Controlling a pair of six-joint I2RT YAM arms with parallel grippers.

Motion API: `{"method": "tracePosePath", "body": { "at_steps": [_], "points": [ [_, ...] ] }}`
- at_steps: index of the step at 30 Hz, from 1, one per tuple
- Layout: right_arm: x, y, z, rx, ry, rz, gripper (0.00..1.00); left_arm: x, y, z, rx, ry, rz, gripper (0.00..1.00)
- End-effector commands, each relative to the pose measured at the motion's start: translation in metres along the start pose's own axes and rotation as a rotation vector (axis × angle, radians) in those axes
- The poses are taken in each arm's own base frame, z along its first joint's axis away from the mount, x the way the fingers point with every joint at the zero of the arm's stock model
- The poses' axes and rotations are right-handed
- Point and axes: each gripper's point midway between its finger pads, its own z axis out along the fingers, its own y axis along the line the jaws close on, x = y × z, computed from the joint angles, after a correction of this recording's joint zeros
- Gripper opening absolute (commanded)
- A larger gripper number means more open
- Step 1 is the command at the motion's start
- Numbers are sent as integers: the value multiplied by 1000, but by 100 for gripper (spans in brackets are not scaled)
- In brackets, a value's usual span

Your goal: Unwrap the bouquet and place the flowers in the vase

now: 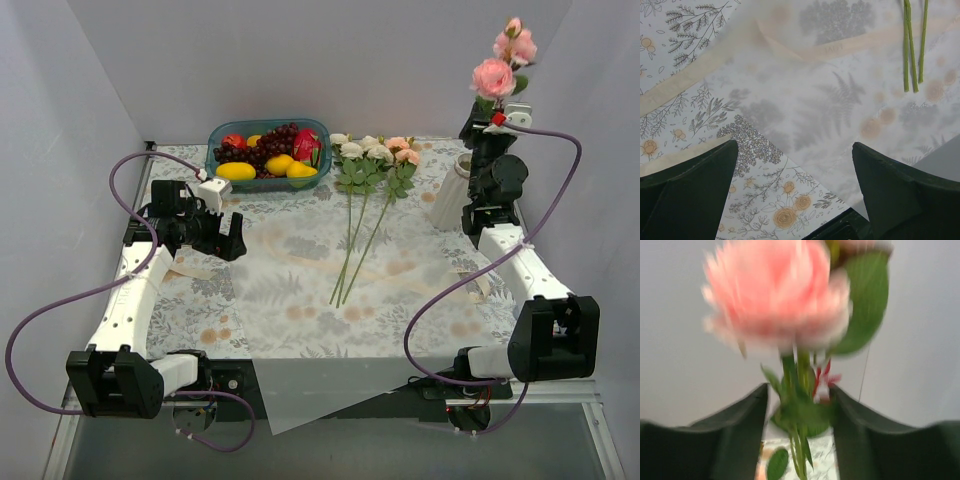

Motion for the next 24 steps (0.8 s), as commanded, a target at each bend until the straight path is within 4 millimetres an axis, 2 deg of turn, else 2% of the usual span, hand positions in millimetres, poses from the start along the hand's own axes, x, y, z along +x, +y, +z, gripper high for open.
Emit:
{"method": "tracePosePath", "body": {
  "at_steps": [1, 2, 5, 7, 9, 12, 13, 15, 19, 20, 24],
  "points": [
    [10, -17, -9, 91, 83, 38, 67, -15, -1, -6, 5, -49, 24, 98],
    [18, -18, -12, 97, 120, 34, 70, -15, -1, -6, 6, -49, 24, 98],
    [22, -21, -18, 111, 171, 52, 80, -15, -2, -6, 11, -50, 23, 98],
    [15, -22, -21, 115, 180, 76, 85, -14, -3, -7, 9, -52, 27, 98],
    [22, -22, -29, 120, 239, 82, 88, -12, -3, -7, 9, -52, 27, 98],
    [14, -23, -41, 110, 242, 99, 93, -12, -4, -6, 15, -54, 24, 98],
    [5, -24, -43, 104, 228, 101, 94, -12, -4, -6, 16, -53, 23, 98],
    [-1, -26, -48, 105, 245, 98, 95, -12, -4, -6, 17, -53, 23, 98],
    [-35, -29, -61, 89, 220, 143, 96, -12, -5, -6, 20, -59, 22, 98],
    [-34, -29, -66, 89, 241, 156, 97, -13, -5, -6, 19, -62, 22, 98],
    [-55, -26, -80, 53, 226, 195, 98, -14, -6, -8, 23, -67, 24, 98]
  ]
}}
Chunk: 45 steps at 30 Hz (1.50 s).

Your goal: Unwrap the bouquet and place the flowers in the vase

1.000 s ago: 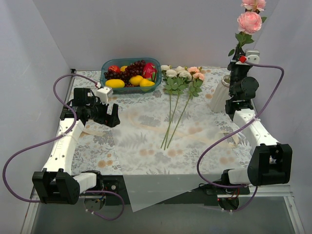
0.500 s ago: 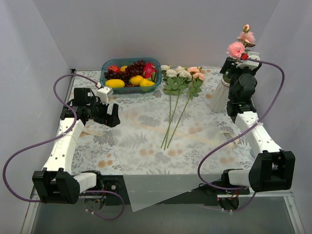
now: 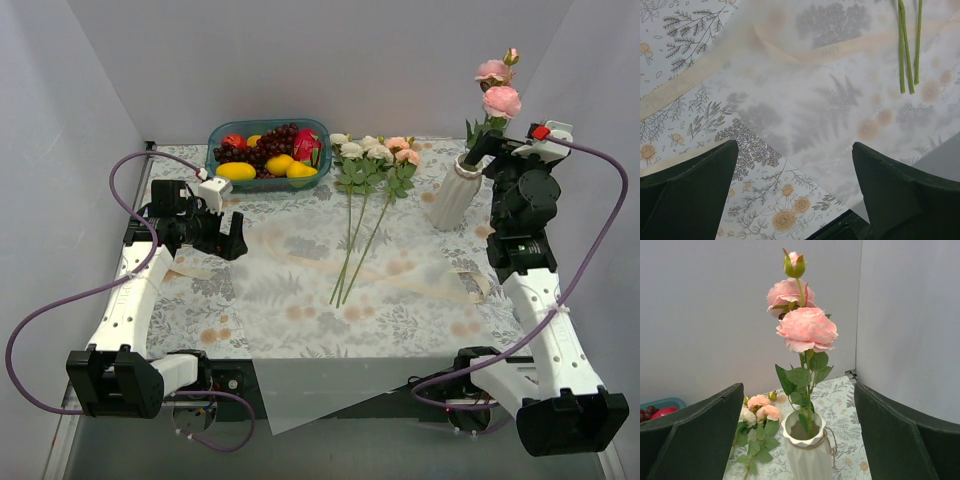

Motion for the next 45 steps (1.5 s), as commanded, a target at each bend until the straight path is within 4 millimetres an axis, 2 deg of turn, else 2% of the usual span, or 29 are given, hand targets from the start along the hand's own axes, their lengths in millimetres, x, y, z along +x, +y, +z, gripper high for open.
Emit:
{"method": "tracePosePath", "body": {
  "at_steps": [1, 4, 6, 8, 10, 11, 12, 14, 15, 17, 18, 19, 21, 22, 23, 25, 26, 28, 29, 31, 32, 35, 36, 37, 38, 39, 40, 41, 45],
  "points": [
    [-42, 7, -27, -66, -54, 79, 98, -12, -4, -9, 7, -56, 21, 98],
    [-55, 19, -43, -141, -46, 100, 98, -13, -4, -10, 6, -58, 23, 98],
    [-57, 38, -53, -216, -24, 114, 98, -15, -5, -9, 10, -61, 17, 98],
    [-47, 60, -63, -287, 23, 105, 98, -15, -5, -8, 15, -63, 12, 98],
    [-29, 67, -62, -258, 68, 43, 98, -15, -6, -7, 22, -60, 4, 98],
    [-19, 84, -68, -292, 99, 32, 98, -15, -6, -6, 23, -56, 0, 98],
    [-1, 92, -63, -283, 145, 4, 98, -16, -6, -6, 24, -58, 1, 98],
    [29, 123, -72, -347, 254, -53, 98, -19, -5, -7, 22, -59, 0, 98],
    [60, 130, -65, -302, 328, -120, 98, -22, -5, -7, 21, -65, 2, 98],
    [99, 142, -69, -291, 430, -126, 98, -23, -4, -7, 18, -64, 1, 98],
    [125, 143, -66, -255, 482, -127, 98, -26, -4, -8, 20, -67, 1, 98],
    [143, 140, -64, -168, 524, 42, 98, -26, -4, -8, 19, -66, 3, 98],
    [172, 161, -70, -247, 639, 221, 98, -28, -3, -9, 15, -68, 6, 98],
    [180, 154, -61, -241, 665, 310, 98, -28, -4, -10, 14, -72, 9, 98],
    [193, 175, -80, -391, 784, 417, 98, -29, -3, -12, 5, -76, 18, 98],
    [215, 179, -82, -430, 852, 433, 98, -29, -2, -13, -1, -76, 25, 98],
    [219, 171, -71, -342, 822, 370, 98, -28, -1, -13, -8, -76, 28, 98],
    [246, 169, -84, -244, 885, 246, 98, -27, -1, -15, -12, -78, 39, 98],
    [252, 159, -79, -167, 875, 202, 98, -25, -1, -14, -13, -75, 40, 98],
    [270, 161, -78, -106, 933, 164, 98, -24, 0, -15, -22, -76, 48, 98],
    [288, 157, -78, -59, 963, 131, 98, -23, 1, -15, -24, -77, 50, 98],
    [299, 152, -68, 64, 997, 117, 89, -21, 1, -14, -22, -72, 47, 98],
    [323, 141, -79, 155, 1077, 70, 88, -21, 1, -14, -19, -72, 44, 98],
    [317, 146, -67, 189, 1063, 81, 88, -21, 0, -14, -16, -74, 44, 98],
    [333, 141, -67, 243, 1081, 41, 88, -20, 1, -13, -17, -71, 41, 98],
    [338, 135, -71, 279, 1103, 18, 88, -20, 0, -13, -15, -70, 39, 98],
    [336, 138, -64, 312, 1086, 42, 88, -19, 1, -12, -16, -67, 38, 98],
    [346, 135, -65, 337, 1096, 22, 88, -18, 2, -12, -18, -65, 38, 98],
    [355, 135, -62, 387, 1087, 25, 88, -18, 3, -12, -25, -65, 45, 98]
  ]
}}
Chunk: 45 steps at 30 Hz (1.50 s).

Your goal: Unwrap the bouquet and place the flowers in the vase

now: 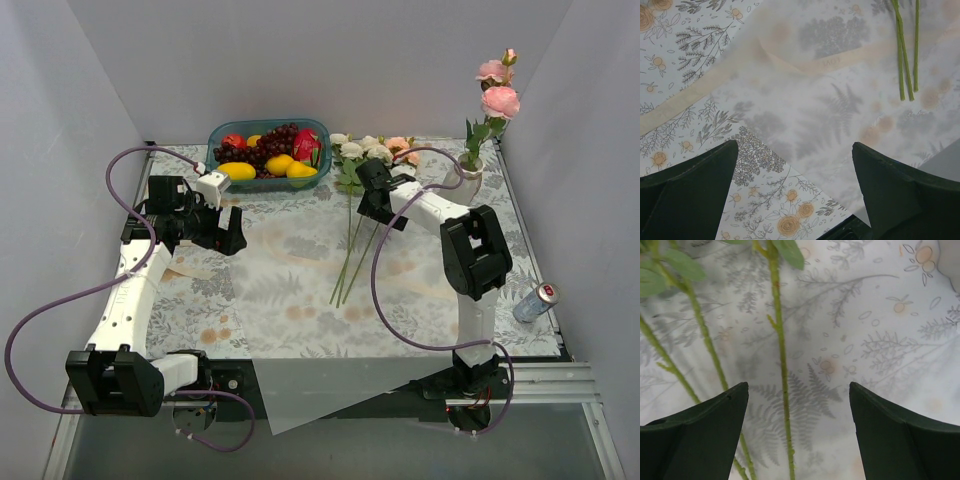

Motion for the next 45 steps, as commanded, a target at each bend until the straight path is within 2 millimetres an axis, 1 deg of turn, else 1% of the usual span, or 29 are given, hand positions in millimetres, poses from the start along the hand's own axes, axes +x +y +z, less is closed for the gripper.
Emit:
{"method": "tracePosePath", "body": {
  "at_steps": [1, 4, 5, 7, 8, 10, 11, 13, 17, 20, 21, 23, 25, 26, 27, 28, 29, 30, 34, 35, 37, 38, 40, 41, 42, 43, 44, 45],
  "points": [
    [-11, -15, -2, 125, -39, 78, 87, -3, 2, -8, -21, -28, 28, 98],
    [-14, -9, 4, 139, -44, 90, 85, -4, 3, -8, -23, -25, 30, 98],
    [-18, -4, 8, 138, -49, 91, 84, -4, 4, -8, -27, -25, 29, 98],
    [-19, -2, 12, 148, -50, 88, 81, -4, 4, -8, -28, -25, 29, 98],
    [-17, -3, 18, 161, -51, 83, 78, -4, 5, -8, -29, -22, 29, 98],
    [-22, 0, 21, 163, -67, 88, 77, -4, 5, -8, -29, -19, 31, 98],
    [-19, -1, 27, 170, -62, 86, 76, -5, 6, -9, -32, -20, 32, 98],
    [-19, -3, 31, 184, -54, 105, 73, -5, 7, -9, -36, -19, 37, 98],
    [-10, -8, 42, 204, -24, 102, 69, -5, 7, -9, -34, -16, 39, 98],
    [-3, -11, 47, 207, -3, 104, 62, -4, 7, -8, -29, -12, 30, 98],
    [-2, -10, 49, 205, -2, 102, 54, -3, 7, -8, -28, -10, 28, 98],
    [1, -9, 51, 195, 7, 91, 48, -4, 7, -7, -26, -11, 26, 98],
    [-1, -7, 52, 186, 5, 90, 36, -4, 7, -7, -28, -12, 27, 98],
    [-1, -7, 50, 179, 9, 81, 32, -3, 7, -7, -26, -11, 26, 98],
    [-3, -5, 49, 168, 4, 81, 24, -4, 7, -7, -29, -12, 24, 98],
    [-4, -3, 47, 155, 3, 80, 17, -3, 8, -7, -29, -12, 24, 98],
    [-10, 3, 42, 126, -14, 90, 11, -4, 8, -6, -29, -12, 26, 98],
    [-11, 3, 40, 116, -21, 77, 2, -3, 8, -6, -30, -11, 21, 98],
    [-31, 16, 15, 56, -86, 66, 1, -3, 8, -5, -29, -15, 21, 98],
    [-44, 19, 2, 35, -121, 77, 1, -2, 8, -4, -27, -12, 18, 98],
    [-58, 26, -14, 4, -161, 67, 1, -1, 9, -5, -32, -14, 21, 98],
    [-72, 28, -30, -21, -201, 79, 1, -1, 9, -5, -33, -16, 24, 98],
    [-85, 35, -50, -62, -250, 41, 1, 3, 9, -3, -33, -11, 21, 98],
    [-102, 40, -70, -104, -305, 49, 1, 3, 9, -3, -34, -13, 25, 98],
    [-107, 47, -82, -140, -331, 28, 1, 4, 9, -3, -33, -12, 25, 98],
    [-111, 48, -91, -156, -357, -42, 1, 5, 9, -2, -34, -11, 21, 98],
    [-127, 59, -117, -236, -426, -39, 1, 4, 9, -3, -35, -13, 24, 98],
    [-129, 68, -132, -290, -460, -73, 1, 4, 9, -2, -34, -15, 24, 98]
  ]
}}
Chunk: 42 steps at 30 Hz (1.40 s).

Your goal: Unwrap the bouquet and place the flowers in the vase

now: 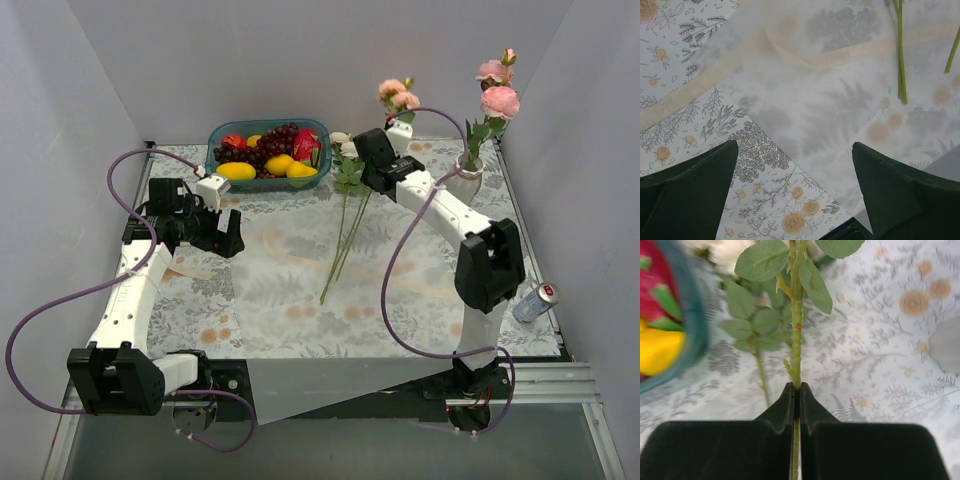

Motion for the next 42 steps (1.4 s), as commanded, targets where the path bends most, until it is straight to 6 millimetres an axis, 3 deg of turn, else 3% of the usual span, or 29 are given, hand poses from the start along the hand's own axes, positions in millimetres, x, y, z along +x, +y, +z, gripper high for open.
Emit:
{"method": "tracePosePath", "body": {
  "at_steps": [1, 2, 4, 5, 7, 8, 10, 12, 14, 16, 22, 28, 35, 42],
  "points": [
    [-82, 43, -77, -262, -292, -87, 1, -4, 1, -6, -13, -35, 15, 98],
    [-98, 49, -99, -346, -387, -140, 1, -5, 1, -6, -9, -37, 16, 98],
    [-115, 51, -124, -416, -506, -200, 1, -6, 0, -7, -6, -39, 13, 98],
    [-136, 47, -150, -461, -635, -223, 1, -6, -1, -7, -3, -38, 13, 98],
    [-154, 39, -180, -501, -781, -266, 1, -5, 0, -7, -6, -38, 17, 98],
    [-185, 35, -230, -585, -962, -236, 1, -5, 0, -7, -6, -39, 18, 98],
    [-195, 23, -254, -571, -1098, -317, 1, -4, 0, -7, -7, -37, 19, 98],
    [-229, 13, -294, -571, -1198, -324, 1, -2, 0, -5, -3, -34, 15, 98],
    [-246, 8, -314, -570, -1240, -343, 1, -3, -1, -5, 0, -36, 11, 98],
    [-264, -8, -343, -546, -1335, -331, 1, -3, -2, -5, 3, -40, 8, 98],
    [-304, -45, -406, -460, -1544, -301, 1, 2, -1, -3, 2, -30, 9, 98],
    [-330, -73, -409, -336, -1610, -300, 1, 1, -1, -2, 4, -30, 9, 98],
    [-338, -110, -359, -232, -1536, -248, 1, 0, 1, -5, -12, -26, 21, 98],
    [-332, -125, -325, -232, -1481, -191, 1, -1, 3, -7, -19, -24, 32, 98]
  ]
}}
